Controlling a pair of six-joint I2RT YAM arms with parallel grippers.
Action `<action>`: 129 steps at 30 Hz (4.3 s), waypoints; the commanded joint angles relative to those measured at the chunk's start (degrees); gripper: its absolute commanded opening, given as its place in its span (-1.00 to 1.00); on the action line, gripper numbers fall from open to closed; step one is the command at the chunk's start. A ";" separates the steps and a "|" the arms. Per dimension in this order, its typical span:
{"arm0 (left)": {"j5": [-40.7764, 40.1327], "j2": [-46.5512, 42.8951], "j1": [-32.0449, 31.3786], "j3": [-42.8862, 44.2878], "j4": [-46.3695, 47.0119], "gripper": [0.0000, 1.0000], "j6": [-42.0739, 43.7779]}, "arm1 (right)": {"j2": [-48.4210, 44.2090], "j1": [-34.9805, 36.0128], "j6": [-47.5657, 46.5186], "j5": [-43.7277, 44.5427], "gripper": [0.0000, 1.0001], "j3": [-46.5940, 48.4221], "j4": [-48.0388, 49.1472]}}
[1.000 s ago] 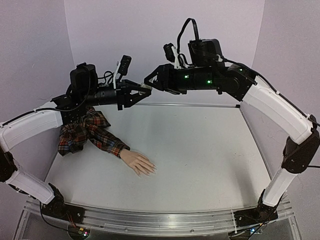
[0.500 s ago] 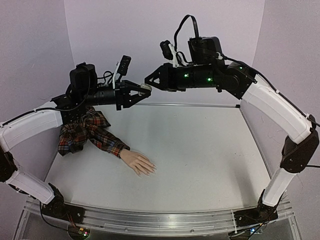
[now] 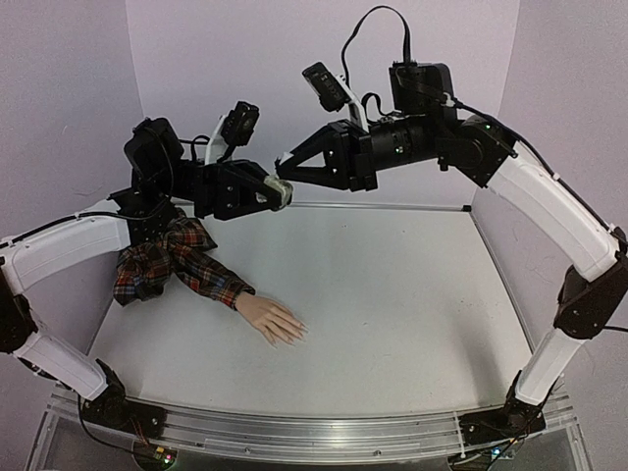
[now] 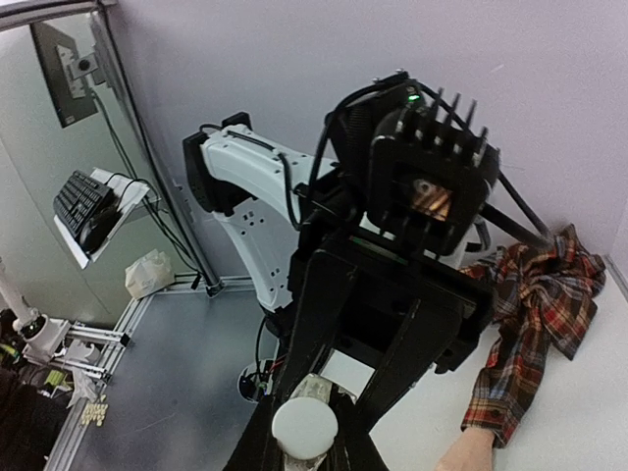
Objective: Paint the nails
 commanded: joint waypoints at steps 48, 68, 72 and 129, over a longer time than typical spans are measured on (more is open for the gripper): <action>-1.44 -1.82 0.64 0.28 3.65 -1.00 1.22 | -0.44 1.39 1.46 -1.88 -1.00 0.22 -1.00; -24.59 -5.11 0.62 5.42 -33.50 -1.00 31.19 | -7.02 1.37 20.16 31.84 0.59 -2.99 -7.42; -24.38 -3.63 0.59 6.98 -35.81 -1.00 32.38 | -4.53 1.37 20.94 32.92 0.56 1.18 -12.49; -18.08 -3.16 0.64 6.16 -32.65 -1.00 29.35 | 3.46 1.32 20.20 27.87 -1.00 11.82 -17.88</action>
